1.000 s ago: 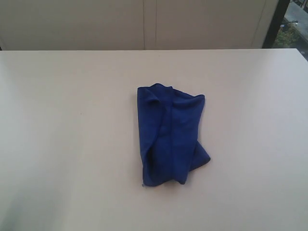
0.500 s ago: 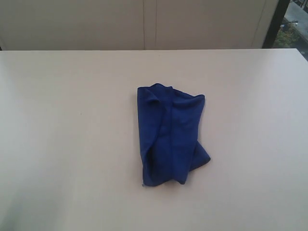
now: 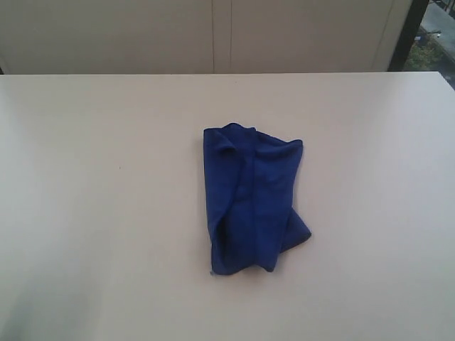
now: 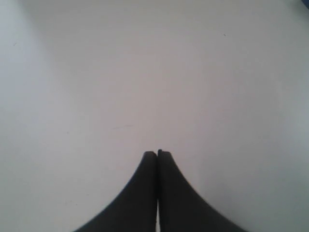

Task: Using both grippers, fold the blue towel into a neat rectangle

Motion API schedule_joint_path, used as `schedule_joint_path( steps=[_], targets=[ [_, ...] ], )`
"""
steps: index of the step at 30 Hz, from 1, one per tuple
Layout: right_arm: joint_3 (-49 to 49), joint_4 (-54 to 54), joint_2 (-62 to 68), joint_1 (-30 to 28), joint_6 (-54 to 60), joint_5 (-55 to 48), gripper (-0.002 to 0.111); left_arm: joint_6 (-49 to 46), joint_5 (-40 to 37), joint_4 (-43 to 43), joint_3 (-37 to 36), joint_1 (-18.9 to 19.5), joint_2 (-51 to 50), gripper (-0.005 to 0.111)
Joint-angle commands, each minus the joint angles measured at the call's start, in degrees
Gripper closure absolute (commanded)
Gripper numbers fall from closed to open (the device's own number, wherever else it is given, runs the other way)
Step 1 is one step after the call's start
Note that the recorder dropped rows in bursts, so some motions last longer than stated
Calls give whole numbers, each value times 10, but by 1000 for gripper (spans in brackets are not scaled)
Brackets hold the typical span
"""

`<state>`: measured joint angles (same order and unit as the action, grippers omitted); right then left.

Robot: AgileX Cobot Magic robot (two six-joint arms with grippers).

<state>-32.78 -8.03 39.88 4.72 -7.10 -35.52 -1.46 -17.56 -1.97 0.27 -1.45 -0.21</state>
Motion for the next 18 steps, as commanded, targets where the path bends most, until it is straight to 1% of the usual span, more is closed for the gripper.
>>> schedule_joint_path(
  steps=[1, 4, 9, 12, 15, 18],
  targets=[
    [-42, -104, 118, -1, 85, -1, 108, 0, 0, -1, -3, 1, 2, 107],
    [-83, -189, 204, -1, 172, -1, 108, 0, 0, -1, -3, 1, 2, 107],
    [-155, -379, 352, -1, 342, 1, 108, 0, 0, -1, -3, 1, 2, 107],
    [-197, -464, 438, -1, 426, 2, 108, 0, 0, -1, -3, 1, 2, 107],
    [-253, -526, 526, 0, 470, -5, 108, 0, 0, -1, -3, 1, 2, 107],
    [-316, -532, 595, 14, 474, -5, 106, 0, 0, -1, -3, 1, 2, 107]
  ],
)
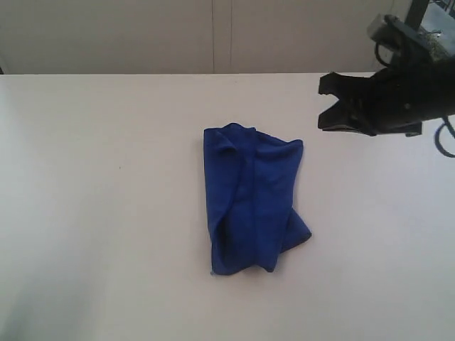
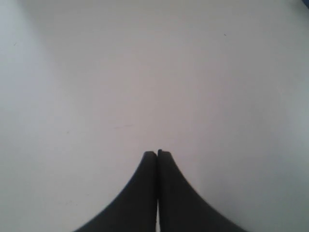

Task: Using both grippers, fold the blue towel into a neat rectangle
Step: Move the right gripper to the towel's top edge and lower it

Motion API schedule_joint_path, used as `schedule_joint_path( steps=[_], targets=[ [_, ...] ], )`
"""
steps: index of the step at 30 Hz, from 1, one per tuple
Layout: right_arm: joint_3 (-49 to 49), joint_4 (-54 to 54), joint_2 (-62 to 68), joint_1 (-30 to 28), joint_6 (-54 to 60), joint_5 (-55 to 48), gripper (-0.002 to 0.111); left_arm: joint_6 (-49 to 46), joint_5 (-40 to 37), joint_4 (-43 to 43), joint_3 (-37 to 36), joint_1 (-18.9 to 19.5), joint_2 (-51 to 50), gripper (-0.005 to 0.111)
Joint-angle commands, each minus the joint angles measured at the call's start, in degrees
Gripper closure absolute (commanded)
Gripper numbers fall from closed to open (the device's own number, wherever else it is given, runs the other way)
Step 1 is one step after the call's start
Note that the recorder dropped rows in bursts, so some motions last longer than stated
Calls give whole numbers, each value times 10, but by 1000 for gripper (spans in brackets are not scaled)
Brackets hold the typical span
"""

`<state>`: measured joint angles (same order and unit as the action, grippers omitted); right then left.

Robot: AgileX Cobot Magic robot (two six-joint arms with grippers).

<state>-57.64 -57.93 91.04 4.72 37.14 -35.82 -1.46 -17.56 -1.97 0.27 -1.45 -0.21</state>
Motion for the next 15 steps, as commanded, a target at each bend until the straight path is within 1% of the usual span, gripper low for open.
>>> schedule_joint_path(
  steps=[1, 3, 4, 6, 10, 15],
  targets=[
    [-83, -33, 106, 18, 32, -2, 104, 0, 0, -1, -3, 1, 2, 107],
    [-122, -33, 144, 31, 37, -2, 97, 0, 0, -1, -3, 1, 2, 107],
    [-151, -33, 173, 41, 39, 0, 90, 0, 0, -1, -3, 1, 2, 107],
    [-188, -33, 212, 49, 40, 1, 82, 0, 0, -1, -3, 1, 2, 107],
    [-226, -33, 255, 55, 40, 3, 74, 0, 0, -1, -3, 1, 2, 107],
    [-267, -35, 297, 68, 46, 3, 74, 0, 0, -1, -3, 1, 2, 107]
  ],
)
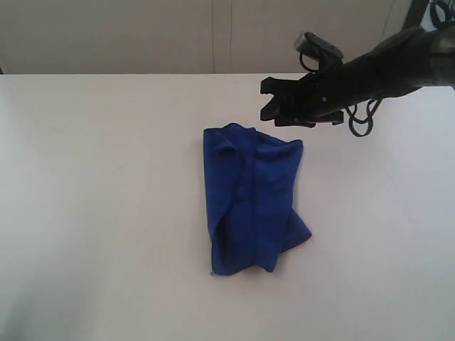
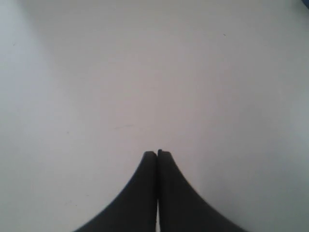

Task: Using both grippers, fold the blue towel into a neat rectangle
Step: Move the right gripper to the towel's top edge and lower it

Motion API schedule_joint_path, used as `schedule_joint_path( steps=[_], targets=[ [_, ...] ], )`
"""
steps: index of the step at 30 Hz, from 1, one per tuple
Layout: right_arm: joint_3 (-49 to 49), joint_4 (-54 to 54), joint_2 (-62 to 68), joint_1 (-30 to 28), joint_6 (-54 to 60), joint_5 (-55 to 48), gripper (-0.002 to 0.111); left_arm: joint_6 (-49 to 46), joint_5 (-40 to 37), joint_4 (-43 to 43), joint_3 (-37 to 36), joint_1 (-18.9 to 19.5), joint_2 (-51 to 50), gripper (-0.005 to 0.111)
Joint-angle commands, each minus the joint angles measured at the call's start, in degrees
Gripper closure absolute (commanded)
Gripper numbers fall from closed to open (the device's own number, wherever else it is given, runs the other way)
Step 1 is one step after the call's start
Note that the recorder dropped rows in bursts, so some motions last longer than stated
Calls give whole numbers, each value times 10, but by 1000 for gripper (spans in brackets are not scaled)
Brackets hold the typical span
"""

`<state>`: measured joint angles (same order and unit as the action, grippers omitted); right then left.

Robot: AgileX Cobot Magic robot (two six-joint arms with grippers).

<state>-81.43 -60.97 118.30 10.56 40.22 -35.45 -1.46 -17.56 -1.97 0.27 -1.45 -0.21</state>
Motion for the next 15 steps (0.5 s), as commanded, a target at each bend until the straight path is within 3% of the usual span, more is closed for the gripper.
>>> schedule_joint_path(
  steps=[1, 15],
  targets=[
    [-36, -5, 36, 14, 19, 6, 74, 0, 0, -1, -3, 1, 2, 107],
    [-70, -15, 98, 36, 22, 65, 74, 0, 0, -1, -3, 1, 2, 107]
  ],
)
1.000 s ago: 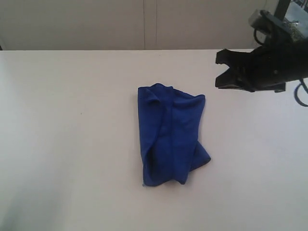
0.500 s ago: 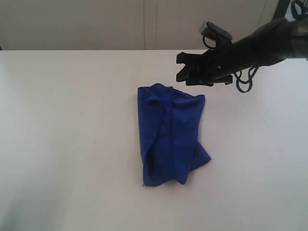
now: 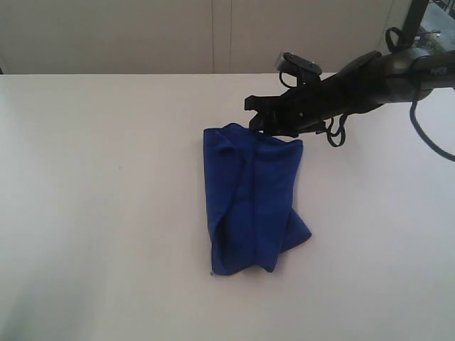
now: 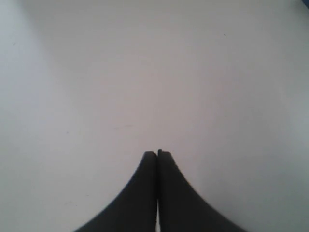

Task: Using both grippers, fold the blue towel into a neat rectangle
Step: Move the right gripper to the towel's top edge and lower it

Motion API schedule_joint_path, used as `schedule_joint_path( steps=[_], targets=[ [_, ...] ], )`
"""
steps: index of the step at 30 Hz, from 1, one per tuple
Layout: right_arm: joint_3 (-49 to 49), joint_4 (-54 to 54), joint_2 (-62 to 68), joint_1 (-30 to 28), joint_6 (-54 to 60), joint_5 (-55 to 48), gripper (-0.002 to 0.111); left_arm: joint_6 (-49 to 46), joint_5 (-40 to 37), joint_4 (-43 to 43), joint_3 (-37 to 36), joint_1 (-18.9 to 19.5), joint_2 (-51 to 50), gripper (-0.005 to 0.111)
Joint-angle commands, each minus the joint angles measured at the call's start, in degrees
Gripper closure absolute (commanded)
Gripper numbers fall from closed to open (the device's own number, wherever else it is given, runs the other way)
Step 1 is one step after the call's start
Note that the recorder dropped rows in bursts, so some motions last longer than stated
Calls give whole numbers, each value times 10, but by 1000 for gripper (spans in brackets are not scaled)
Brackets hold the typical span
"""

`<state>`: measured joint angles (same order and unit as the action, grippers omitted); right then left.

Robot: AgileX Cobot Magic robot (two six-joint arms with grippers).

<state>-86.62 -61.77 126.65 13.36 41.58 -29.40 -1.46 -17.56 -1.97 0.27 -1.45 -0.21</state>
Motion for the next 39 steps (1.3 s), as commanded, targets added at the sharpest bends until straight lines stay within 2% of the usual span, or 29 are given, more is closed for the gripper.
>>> schedule_joint_path(
  steps=[1, 9, 12, 15, 16, 26, 31, 39],
  targets=[
    [-24, -7, 19, 9, 8, 4, 74, 0, 0, -1, -3, 1, 2, 107],
    [-35, -7, 30, 9, 6, 2, 76, 0, 0, -1, -3, 1, 2, 107],
    [-35, -5, 30, 9, 6, 1, 87, 0, 0, -1, -3, 1, 2, 107],
    [-35, -4, 30, 9, 7, -4, 107, 0, 0, -1, -3, 1, 2, 107],
    [-35, -4, 30, 9, 7, -7, 108, 0, 0, -1, -3, 1, 2, 107],
    [-36, -1, 7, 9, 39, 0, 108, 0, 0, -1, -3, 1, 2, 107],
    [-36, 12, -19, 9, 37, -37, 108, 0, 0, -1, -3, 1, 2, 107],
    [-36, 143, -54, 9, -44, -115, 108, 0, 0, -1, -3, 1, 2, 107]
  ],
)
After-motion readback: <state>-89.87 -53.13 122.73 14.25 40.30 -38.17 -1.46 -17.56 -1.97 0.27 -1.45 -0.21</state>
